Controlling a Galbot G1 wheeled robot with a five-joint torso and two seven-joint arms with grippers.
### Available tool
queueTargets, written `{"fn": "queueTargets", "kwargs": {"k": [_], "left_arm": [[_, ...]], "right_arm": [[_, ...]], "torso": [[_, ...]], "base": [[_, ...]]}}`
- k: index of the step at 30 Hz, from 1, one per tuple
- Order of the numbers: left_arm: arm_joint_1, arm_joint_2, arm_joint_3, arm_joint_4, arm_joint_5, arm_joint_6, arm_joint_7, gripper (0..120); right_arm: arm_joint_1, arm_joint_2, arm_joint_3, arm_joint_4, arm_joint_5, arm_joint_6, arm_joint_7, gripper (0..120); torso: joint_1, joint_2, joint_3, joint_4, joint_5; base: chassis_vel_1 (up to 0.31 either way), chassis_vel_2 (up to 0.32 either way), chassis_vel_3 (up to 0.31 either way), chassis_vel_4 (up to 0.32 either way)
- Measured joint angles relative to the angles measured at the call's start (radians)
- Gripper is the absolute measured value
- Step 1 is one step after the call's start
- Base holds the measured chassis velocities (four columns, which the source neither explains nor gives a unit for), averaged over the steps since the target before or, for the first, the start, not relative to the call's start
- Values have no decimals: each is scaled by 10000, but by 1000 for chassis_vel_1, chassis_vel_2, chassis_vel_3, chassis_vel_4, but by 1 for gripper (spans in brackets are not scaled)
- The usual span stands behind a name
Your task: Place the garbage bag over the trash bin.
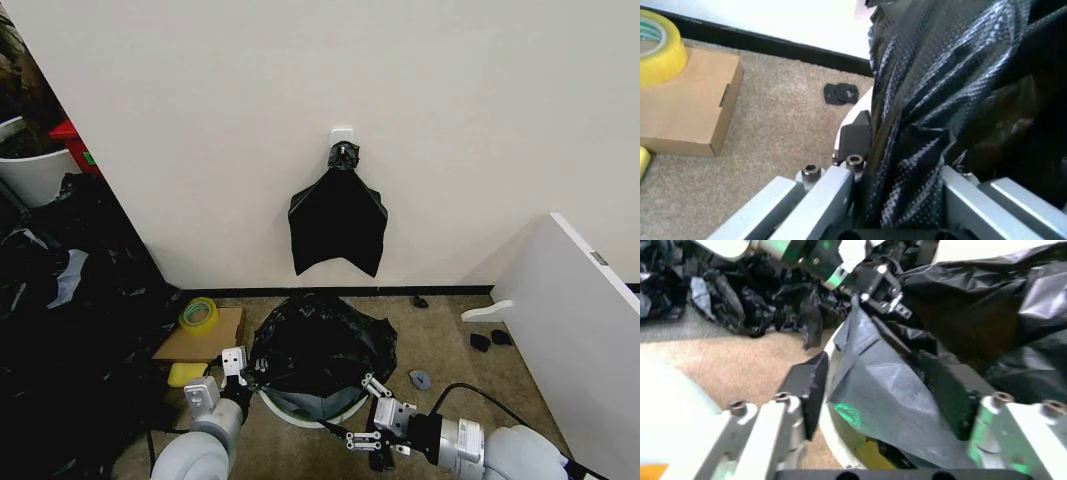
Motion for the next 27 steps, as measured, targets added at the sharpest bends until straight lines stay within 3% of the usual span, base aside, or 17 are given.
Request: {"fn": "queueTargets", "kwargs": {"k": [7, 10, 13, 20, 27], "left_arm": [[23, -8, 39, -40, -1, 50, -1, 0], [3, -11, 81, -66, -11, 73, -11, 0], [-5, -8, 95, -126, -18, 93, -17, 0], [-95, -105, 100, -216, -301, 199, -207, 0], [-683, -440, -116, -396, -2260, 693, -1674, 0]], "right_arm": [[71, -169, -262, -102, -145, 99, -383, 22], [127, -181, -287, -193, -342, 109, -389, 5], [134, -184, -286, -198, -507, 94, -330, 0], [24, -102, -366, -185, -837, 122, -194, 0], [-260, -50, -618, 279, -884, 513, -433, 0]], "torso": [[0, 0, 0, 0, 0], [0, 0, 0, 0, 0], [0, 0, 0, 0, 1], [0, -1, 0, 0, 2], [0, 0, 0, -1, -1]], "base": [[0, 0, 0, 0], [0, 0, 0, 0], [0, 0, 0, 0], [0, 0, 0, 0], [0, 0, 0, 0]]}}
